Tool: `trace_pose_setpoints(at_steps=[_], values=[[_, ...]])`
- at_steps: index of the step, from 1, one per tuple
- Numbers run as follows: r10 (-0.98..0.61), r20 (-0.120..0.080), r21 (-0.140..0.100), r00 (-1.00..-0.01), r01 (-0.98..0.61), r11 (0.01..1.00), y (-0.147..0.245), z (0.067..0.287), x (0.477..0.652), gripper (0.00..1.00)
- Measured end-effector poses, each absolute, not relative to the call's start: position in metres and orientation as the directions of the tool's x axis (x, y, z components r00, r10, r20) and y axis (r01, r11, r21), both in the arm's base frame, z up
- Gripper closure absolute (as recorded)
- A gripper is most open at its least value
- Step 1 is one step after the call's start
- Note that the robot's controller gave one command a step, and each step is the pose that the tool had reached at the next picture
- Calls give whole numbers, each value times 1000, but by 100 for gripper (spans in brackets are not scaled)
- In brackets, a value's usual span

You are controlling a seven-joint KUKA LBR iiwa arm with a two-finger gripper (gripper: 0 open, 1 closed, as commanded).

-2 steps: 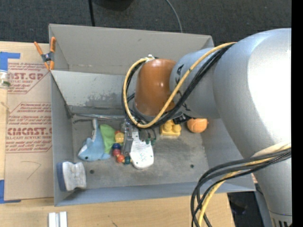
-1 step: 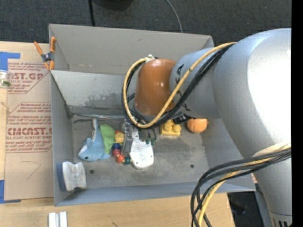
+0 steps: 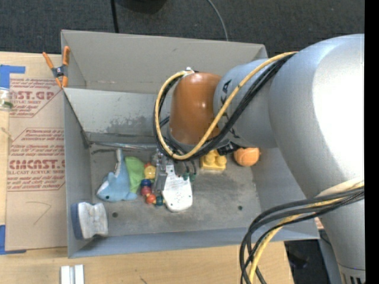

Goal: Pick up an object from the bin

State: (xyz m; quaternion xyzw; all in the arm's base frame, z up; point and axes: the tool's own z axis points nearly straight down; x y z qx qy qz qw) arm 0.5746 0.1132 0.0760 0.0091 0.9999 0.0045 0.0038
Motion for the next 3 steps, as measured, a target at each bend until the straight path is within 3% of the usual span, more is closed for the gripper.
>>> trace_pose_setpoints(at_steps=[3], values=[[18, -7, 10, -1000, 18, 1000, 114, 110, 575, 100]])
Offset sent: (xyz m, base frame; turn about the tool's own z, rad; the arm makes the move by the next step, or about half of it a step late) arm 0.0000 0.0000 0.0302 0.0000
